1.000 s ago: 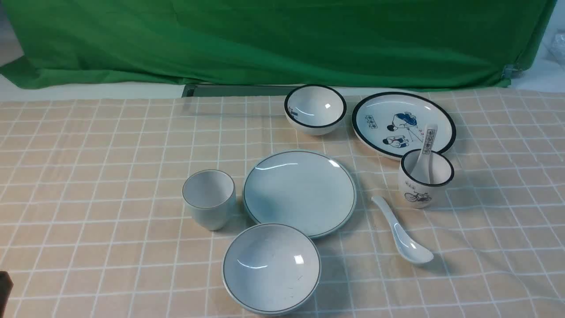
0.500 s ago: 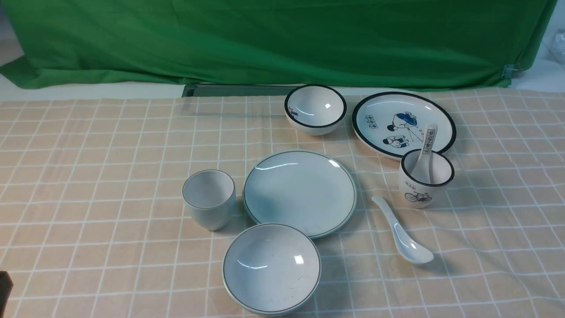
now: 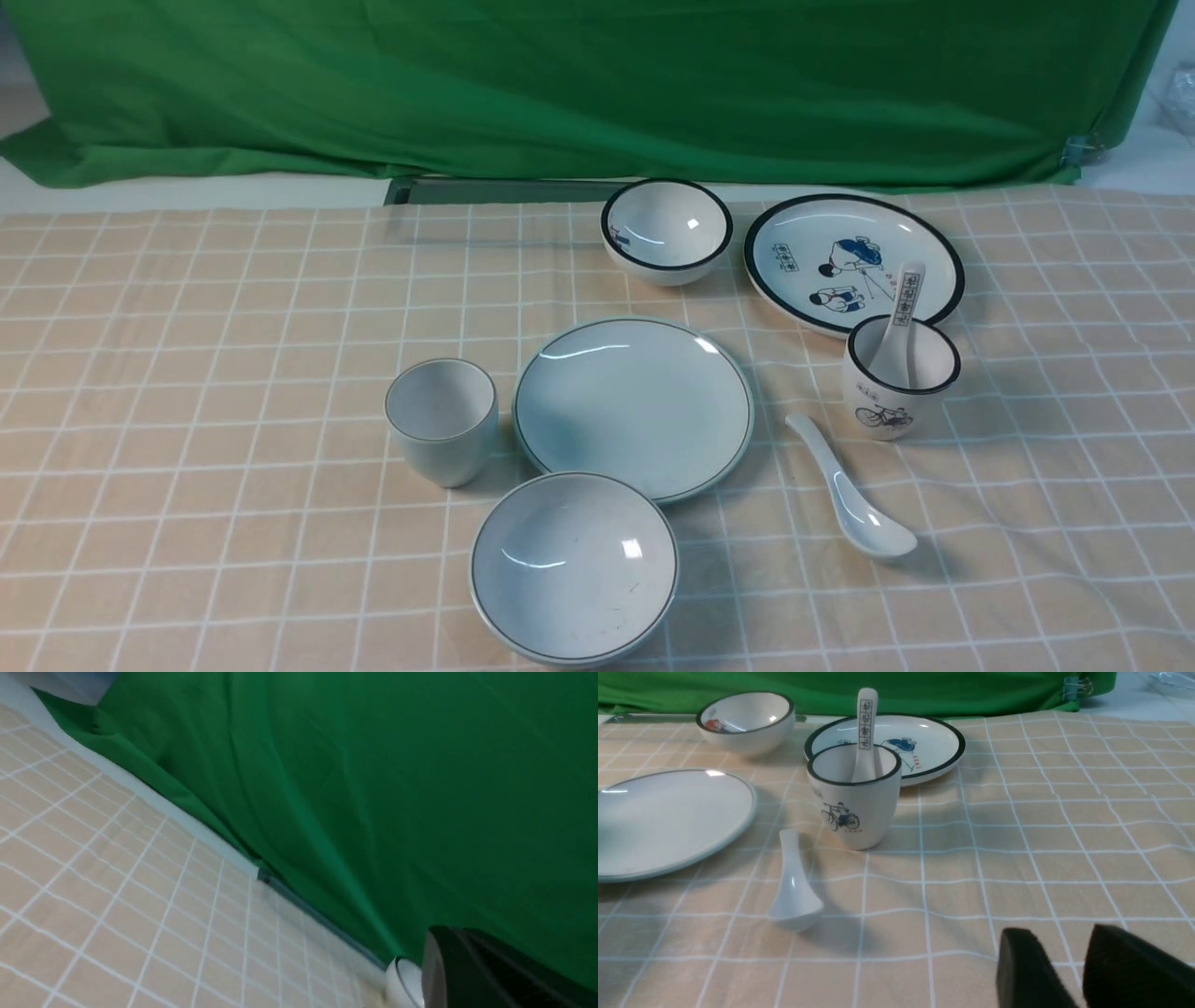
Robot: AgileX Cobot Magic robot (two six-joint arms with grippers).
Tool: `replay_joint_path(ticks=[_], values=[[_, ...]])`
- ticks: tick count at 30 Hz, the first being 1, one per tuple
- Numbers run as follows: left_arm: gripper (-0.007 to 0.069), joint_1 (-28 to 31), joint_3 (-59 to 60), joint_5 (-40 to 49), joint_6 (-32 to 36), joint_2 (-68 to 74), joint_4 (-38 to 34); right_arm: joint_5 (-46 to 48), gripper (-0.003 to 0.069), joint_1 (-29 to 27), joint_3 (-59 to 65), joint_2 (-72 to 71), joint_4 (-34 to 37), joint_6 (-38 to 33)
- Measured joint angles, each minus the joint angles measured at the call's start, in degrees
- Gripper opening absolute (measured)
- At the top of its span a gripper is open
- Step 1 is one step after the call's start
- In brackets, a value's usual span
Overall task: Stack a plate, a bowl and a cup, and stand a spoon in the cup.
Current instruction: Use the left arm to grab a blue rice bowl
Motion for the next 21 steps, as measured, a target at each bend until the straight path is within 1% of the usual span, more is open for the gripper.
replay_joint_path(ticks=[2,4,6,7,8,9,10,12,13,16,19,21], values=[[0.0006,0.0,0.0,-0.7,0.0,0.0,-1.0,0.0,0.0239,0.0,0.0,0.0,0.0,0.0],[0.0006,0.0,-2.3,3.4,0.2,0.0,-1.5,0.0,0.0239,0.0,0.0,0.0,0.0,0.0],[0.0006,0.0,-5.4,7.3,2.2,0.6,-1.5,0.0,0.0239,0.0,0.0,0.0,0.0,0.0],[0.0006,0.0,-9.8,11.9,6.0,2.8,-1.5,0.0,0.0239,0.0,0.0,0.0,0.0,0.0],[0.0006,0.0,-11.0,13.2,7.2,3.6,-1.5,0.0,0.0239,0.0,0.0,0.0,0.0,0.0],[0.0006,0.0,-16.5,20.4,13.2,9.0,-1.5,0.0,0.0239,0.0,0.0,0.0,0.0,0.0],[0.0006,-0.1,-20.1,24.2,17.3,12.4,-1.5,0.0,0.0239,0.0,0.0,0.0,0.0,0.0],[0.0006,-1.2,-24.8,30.4,22.0,19.0,-1.4,0.0,0.0239,0.0,0.0,0.0,0.0,0.0],[0.0006,-1.8,-26.1,32.1,23.1,22.0,-1.4,0.0,0.0239,0.0,0.0,0.0,0.0,0.0],[0.0006,-6.4,-31.1,37.2,27.5,32.4,-0.5,0.0,0.0239,0.0,0.0,0.0,0.0,0.0],[0.0006,-10.3,-34.0,38.0,28.7,39.7,1.1,-0.1,0.0239,0.0,0.0,0.0,0.0,0.0],[0.0006,-16.2,-37.0,38.7,30.2,47.3,3.6,-0.1,0.0239,0.0,0.0,0.0,0.0,0.0]])
